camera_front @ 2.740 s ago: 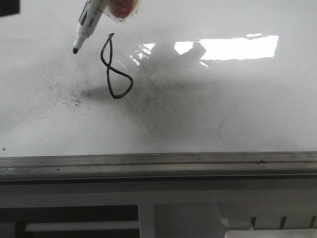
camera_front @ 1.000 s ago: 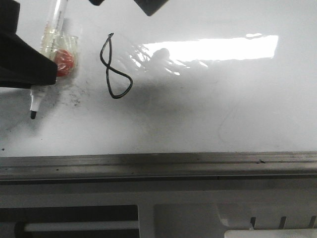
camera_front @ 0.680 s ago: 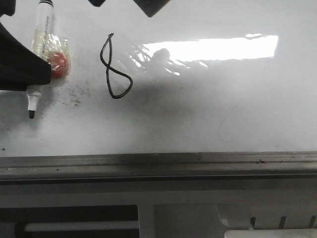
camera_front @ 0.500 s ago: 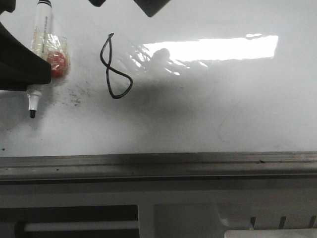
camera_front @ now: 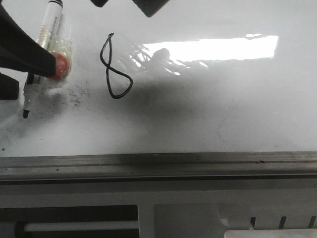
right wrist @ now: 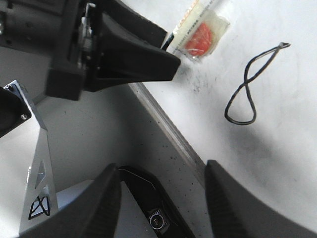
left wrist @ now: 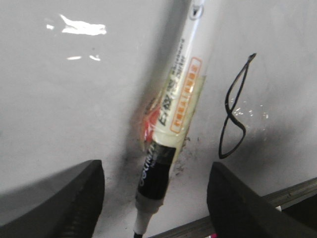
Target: Write number 8 on whiteboard
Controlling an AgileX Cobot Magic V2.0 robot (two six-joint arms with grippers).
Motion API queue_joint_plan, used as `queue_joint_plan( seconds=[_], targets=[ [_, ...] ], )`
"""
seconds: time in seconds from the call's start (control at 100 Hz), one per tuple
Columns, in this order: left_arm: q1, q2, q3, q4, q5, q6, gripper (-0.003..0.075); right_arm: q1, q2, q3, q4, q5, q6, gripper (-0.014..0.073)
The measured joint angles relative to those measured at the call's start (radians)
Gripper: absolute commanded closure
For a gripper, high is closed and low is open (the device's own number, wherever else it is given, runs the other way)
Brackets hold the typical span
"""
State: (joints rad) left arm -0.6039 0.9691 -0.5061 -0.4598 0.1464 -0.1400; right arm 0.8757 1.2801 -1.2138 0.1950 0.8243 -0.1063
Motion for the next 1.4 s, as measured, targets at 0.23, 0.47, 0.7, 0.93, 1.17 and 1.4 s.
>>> queue_joint_plan(
  seconds=[0.23,0.47,0.7,0.93,1.17,1.4],
  targets=[
    [0.000,-0.158,0.000,0.035,0.017,0.010,0.0612,0.000,-0.032,0.003,-0.040,-0.024,0.022,0.0655],
    [0.000,-0.385,0.000,0.157,0.041,0.026,0.0741,0.000,-0.212,0.164,-0.095,-0.204,0.025,0.0655],
    [0.000,-0.562,0.041,0.274,0.070,0.026,0.0741,0.000,-0.540,0.480,-0.176,-0.471,0.025,0.0655],
    [0.000,-0.676,0.136,0.331,0.072,0.027,0.0741,0.000,-0.902,0.746,-0.214,-0.595,0.025,0.0655],
    [0.000,-0.691,0.188,0.350,0.075,0.027,0.0741,0.000,-1.163,0.898,-0.218,-0.603,0.025,0.0657],
    [0.000,-0.691,0.190,0.350,0.075,0.027,0.0741,0.000,-1.222,0.923,-0.216,-0.603,0.027,0.0657]
  ],
)
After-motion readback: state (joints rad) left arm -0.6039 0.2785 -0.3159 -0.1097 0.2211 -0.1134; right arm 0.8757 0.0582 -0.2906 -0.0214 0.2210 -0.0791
